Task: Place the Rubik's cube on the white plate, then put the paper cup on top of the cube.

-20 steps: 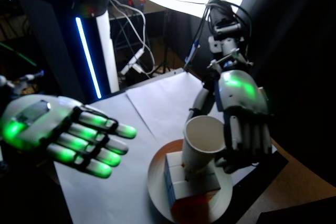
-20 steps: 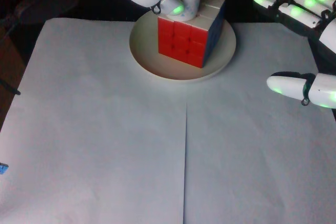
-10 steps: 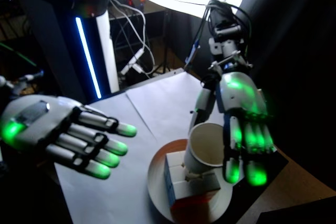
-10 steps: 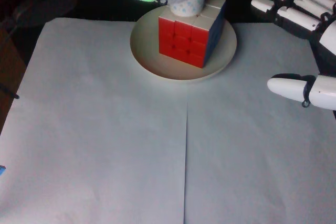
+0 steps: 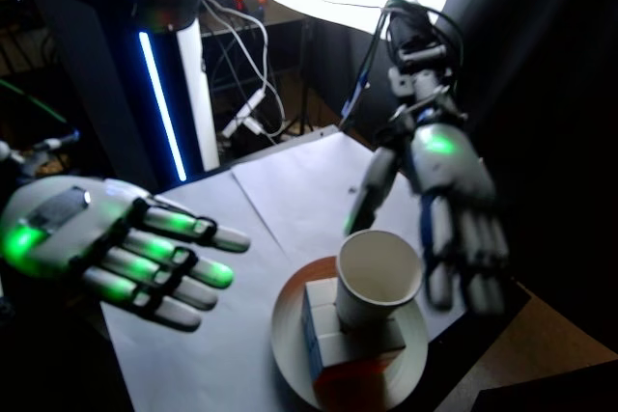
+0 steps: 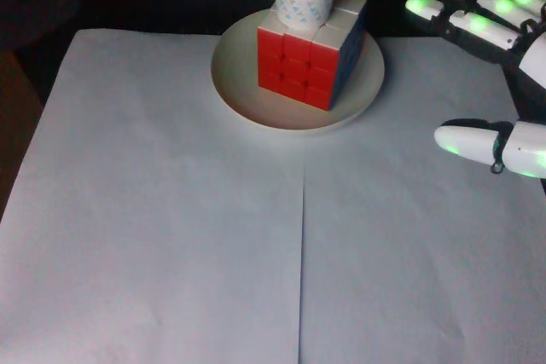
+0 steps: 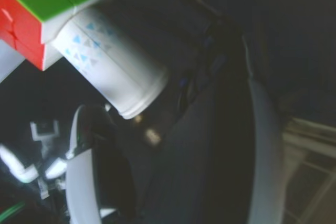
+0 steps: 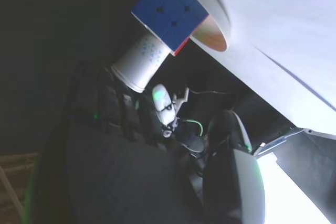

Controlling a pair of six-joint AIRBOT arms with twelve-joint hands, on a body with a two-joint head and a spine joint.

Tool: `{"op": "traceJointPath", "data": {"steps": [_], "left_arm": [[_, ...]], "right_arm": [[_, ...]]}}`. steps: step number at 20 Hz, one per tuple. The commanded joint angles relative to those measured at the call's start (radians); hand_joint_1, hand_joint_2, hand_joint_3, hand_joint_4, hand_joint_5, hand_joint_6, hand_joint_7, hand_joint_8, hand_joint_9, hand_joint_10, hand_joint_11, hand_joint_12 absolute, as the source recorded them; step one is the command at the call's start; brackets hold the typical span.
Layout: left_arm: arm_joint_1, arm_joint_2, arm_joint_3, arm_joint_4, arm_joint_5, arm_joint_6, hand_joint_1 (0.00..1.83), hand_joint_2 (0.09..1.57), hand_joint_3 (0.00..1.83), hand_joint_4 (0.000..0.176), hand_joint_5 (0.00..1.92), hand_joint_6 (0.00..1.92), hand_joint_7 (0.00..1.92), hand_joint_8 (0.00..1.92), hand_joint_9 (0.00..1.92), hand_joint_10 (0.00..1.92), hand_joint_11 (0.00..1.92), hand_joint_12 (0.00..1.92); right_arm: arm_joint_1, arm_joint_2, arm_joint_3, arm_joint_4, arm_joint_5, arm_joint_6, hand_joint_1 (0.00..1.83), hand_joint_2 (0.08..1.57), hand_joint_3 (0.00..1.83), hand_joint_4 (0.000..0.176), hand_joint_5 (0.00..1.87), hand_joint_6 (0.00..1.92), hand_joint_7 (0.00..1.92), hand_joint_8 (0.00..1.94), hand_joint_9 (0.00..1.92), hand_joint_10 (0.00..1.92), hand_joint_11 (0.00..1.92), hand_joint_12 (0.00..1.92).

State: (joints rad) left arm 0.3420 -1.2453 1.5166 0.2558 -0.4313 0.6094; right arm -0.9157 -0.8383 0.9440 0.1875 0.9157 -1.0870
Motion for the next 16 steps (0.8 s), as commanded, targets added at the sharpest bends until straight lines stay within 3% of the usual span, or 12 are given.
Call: {"op": "traceJointPath", "data": {"steps": [1, 3, 4, 5, 7, 8, 9, 10, 11, 13, 14, 16], "left_arm": [[-0.006, -0.001, -0.001, -0.017, -0.141, -0.002, 0.55, 1.04, 0.0, 0.176, 0.0, 0.0, 0.0, 0.0, 0.0, 0.0, 0.0, 0.03], [0.008, 0.036, -0.035, -0.039, -0.2, 0.001, 0.53, 1.02, 0.0, 0.176, 0.0, 0.0, 0.0, 0.0, 0.0, 0.0, 0.0, 0.0], [0.017, 0.052, -0.048, -0.05, -0.226, 0.002, 0.55, 1.04, 0.0, 0.176, 0.0, 0.0, 0.0, 0.0, 0.0, 0.0, 0.0, 0.0], [0.034, 0.077, -0.07, -0.069, -0.264, 0.002, 0.59, 1.08, 0.0, 0.176, 0.0, 0.0, 0.0, 0.0, 0.0, 0.0, 0.01, 0.55], [0.08, 0.129, -0.118, -0.108, -0.362, 0.009, 0.61, 1.15, 0.0, 0.176, 0.0, 0.0, 0.0, 0.0, 0.0, 0.0, 0.0, 0.01], [0.111, 0.157, -0.146, -0.137, -0.413, 0.019, 0.61, 1.14, 0.0, 0.136, 0.0, 0.0, 0.0, 0.0, 0.0, 0.0, 0.01, 0.01], [0.127, 0.17, -0.159, -0.15, -0.438, 0.024, 0.61, 1.14, 0.0, 0.128, 0.0, 0.0, 0.0, 0.0, 0.0, 0.0, 0.01, 0.01], [0.161, 0.195, -0.186, -0.177, -0.49, 0.035, 0.45, 1.09, 0.0, 0.169, 0.0, 0.0, 0.0, 0.0, 0.0, 0.01, 0.0, 0.48], [0.19, 0.215, -0.207, -0.205, -0.54, 0.048, 0.51, 1.1, 0.0, 0.176, 0.0, 0.0, 0.0, 0.0, 0.0, 0.0, 0.0, 0.03], [0.251, 0.257, -0.254, -0.255, -0.635, 0.073, 0.53, 1.16, 0.01, 0.173, 0.0, 0.0, 0.0, 0.0, 0.0, 0.0, 0.04, 0.02], [0.297, 0.285, -0.287, -0.287, -0.701, 0.093, 0.57, 1.18, 0.01, 0.158, 0.0, 0.0, 0.0, 0.0, 0.0, 0.0, 0.03, 0.03], [0.345, 0.317, -0.327, -0.323, -0.779, 0.12, 0.58, 1.18, 0.01, 0.176, 0.0, 0.0, 0.0, 0.0, 0.0, 0.0, 0.0, 0.0]], "right_arm": [[0.009, 0.006, -0.002, -0.001, 0.128, 0.0, 0.36, 1.17, 0.0, 0.126, 0.0, 0.0, 0.0, 0.0, 0.0, 0.0, 0.0, 0.0], [0.009, 0.016, -0.009, -0.001, 0.143, 0.0, 0.37, 1.16, 0.0, 0.122, 0.0, 0.0, 0.0, 0.0, 0.0, 0.0, 0.0, 0.0], [0.008, 0.02, -0.012, -0.001, 0.151, 0.0, 0.36, 1.15, 0.0, 0.139, 0.0, 0.0, 0.0, 0.0, 0.0, 0.0, 0.0, 0.0], [0.007, 0.026, -0.017, -0.001, 0.165, 0.0, 0.34, 1.16, 0.0, 0.152, 0.0, 0.0, 0.0, 0.0, 0.0, 0.0, 0.0, 0.0], [0.004, 0.045, -0.03, -0.002, 0.193, 0.0, 0.26, 1.17, 0.0, 0.147, 0.0, 0.0, 0.0, 0.0, 0.0, 0.0, 0.0, 0.0], [0.003, 0.053, -0.035, -0.002, 0.204, 0.0, 0.25, 1.17, 0.0, 0.161, 0.0, 0.0, 0.0, 0.0, 0.0, 0.0, 0.0, 0.0], [0.003, 0.055, -0.037, -0.002, 0.209, 0.0, 0.24, 1.17, 0.0, 0.163, 0.0, 0.0, 0.0, 0.0, 0.0, 0.0, 0.0, 0.0], [0.003, 0.062, -0.04, -0.002, 0.218, 0.0, 0.2, 1.17, 0.0, 0.165, 0.0, 0.0, 0.0, 0.0, 0.0, 0.0, 0.0, 0.0], [0.003, 0.066, -0.043, -0.002, 0.226, 0.0, 0.18, 1.17, 0.0, 0.176, 0.0, 0.0, 0.0, 0.0, 0.0, 0.0, 0.0, 0.0], [0.003, 0.08, -0.05, -0.002, 0.252, 0.0, 0.33, 1.24, 0.02, 0.084, 0.0, 0.0, 0.0, 0.0, 0.0, 0.0, 0.0, 0.0], [0.003, 0.09, -0.057, -0.003, 0.276, 0.0, 0.31, 1.23, 0.01, 0.063, 0.0, 0.0, 0.0, 0.0, 0.0, 0.0, 0.0, 0.0], [0.003, 0.104, -0.064, -0.003, 0.304, 0.0, 0.25, 1.21, 0.0, 0.105, 0.0, 0.0, 0.0, 0.0, 0.0, 0.0, 0.0, 0.0]]}}
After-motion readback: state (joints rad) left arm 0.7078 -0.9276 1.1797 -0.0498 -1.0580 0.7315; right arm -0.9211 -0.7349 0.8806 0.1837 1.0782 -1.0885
